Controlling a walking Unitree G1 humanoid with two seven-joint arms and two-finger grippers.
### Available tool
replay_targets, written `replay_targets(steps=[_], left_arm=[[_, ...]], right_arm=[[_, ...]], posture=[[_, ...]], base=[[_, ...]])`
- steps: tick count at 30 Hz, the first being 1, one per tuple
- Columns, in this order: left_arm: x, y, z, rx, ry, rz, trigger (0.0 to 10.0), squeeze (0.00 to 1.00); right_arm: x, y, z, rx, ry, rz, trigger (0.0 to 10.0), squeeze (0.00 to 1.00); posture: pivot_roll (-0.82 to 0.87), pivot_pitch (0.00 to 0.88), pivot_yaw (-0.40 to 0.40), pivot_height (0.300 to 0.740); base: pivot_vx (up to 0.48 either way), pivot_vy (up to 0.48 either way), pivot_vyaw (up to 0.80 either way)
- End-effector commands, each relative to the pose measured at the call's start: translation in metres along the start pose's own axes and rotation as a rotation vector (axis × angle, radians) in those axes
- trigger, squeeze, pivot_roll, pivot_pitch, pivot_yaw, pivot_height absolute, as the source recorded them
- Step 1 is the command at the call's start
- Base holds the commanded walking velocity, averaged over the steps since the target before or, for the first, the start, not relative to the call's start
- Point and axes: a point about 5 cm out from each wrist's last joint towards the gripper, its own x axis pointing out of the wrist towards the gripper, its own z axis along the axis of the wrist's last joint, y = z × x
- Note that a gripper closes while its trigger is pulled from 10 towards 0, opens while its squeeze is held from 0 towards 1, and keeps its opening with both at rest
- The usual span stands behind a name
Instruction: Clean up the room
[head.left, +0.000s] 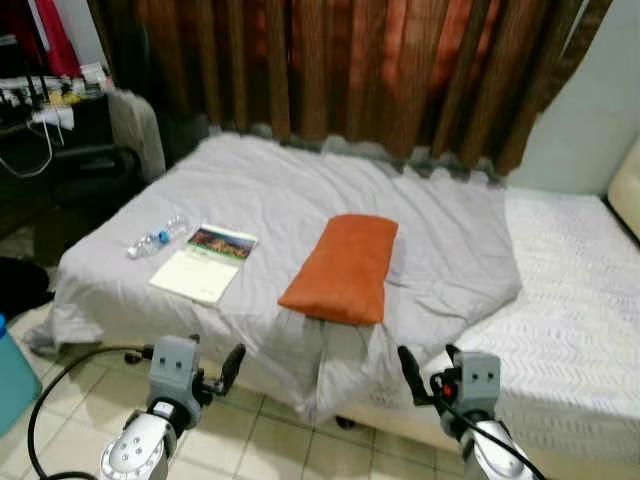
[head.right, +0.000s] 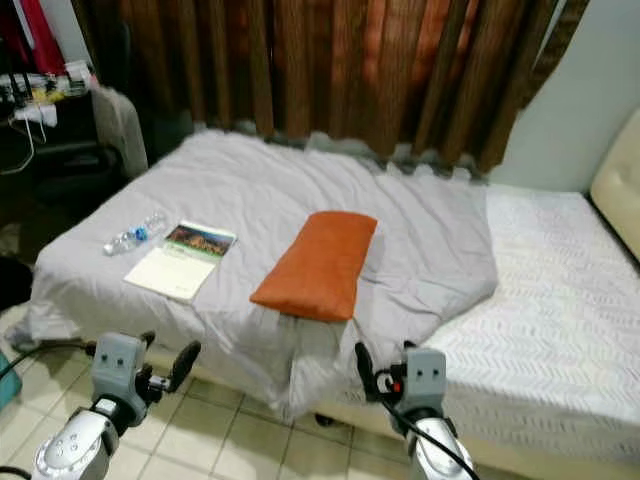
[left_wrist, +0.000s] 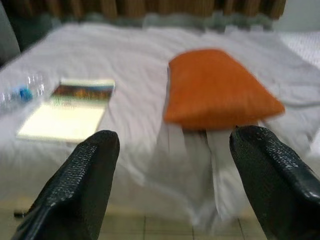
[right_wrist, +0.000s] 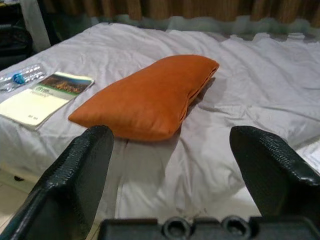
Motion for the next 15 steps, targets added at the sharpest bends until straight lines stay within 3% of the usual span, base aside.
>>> replay_targets(steps=[1,2,6,15], left_arm=[[0.012,-0.004,0.007,-0.005,-0.026,-0.015,10.0,0.0],[0.012,-0.004,0.007,-0.005,-0.026,-0.015,10.0,0.0],[0.016,-0.003,0.011,-0.011,-0.027,-0.009,10.0,0.0],[0.016,-0.006,0.01,-0.064,-0.032,0.033,10.0,0.0]], right_arm=[[0.007,-0.007,0.006,-0.031,-0.015,-0.027,10.0,0.0],[0.007,-0.007,0.006,-0.031,-0.015,-0.027,10.0,0.0],[0.021,-0.004,0.019,-0.056,-0.036,-0.01,10.0,0.0],[0.032,0.001,0.029,-0.073,-0.065,0.018,10.0,0.0]], posture=[[0.1,0.0,-0.038,0.74],[0.1,0.0,-0.038,0.74],[0.09,0.0,-0.029,0.74],[0.1,0.0,-0.045,0.74]], base=[[0.442,0.0,0.0],[0.442,0.0,0.0],[0.442,0.0,-0.8],[0.442,0.0,-0.8]])
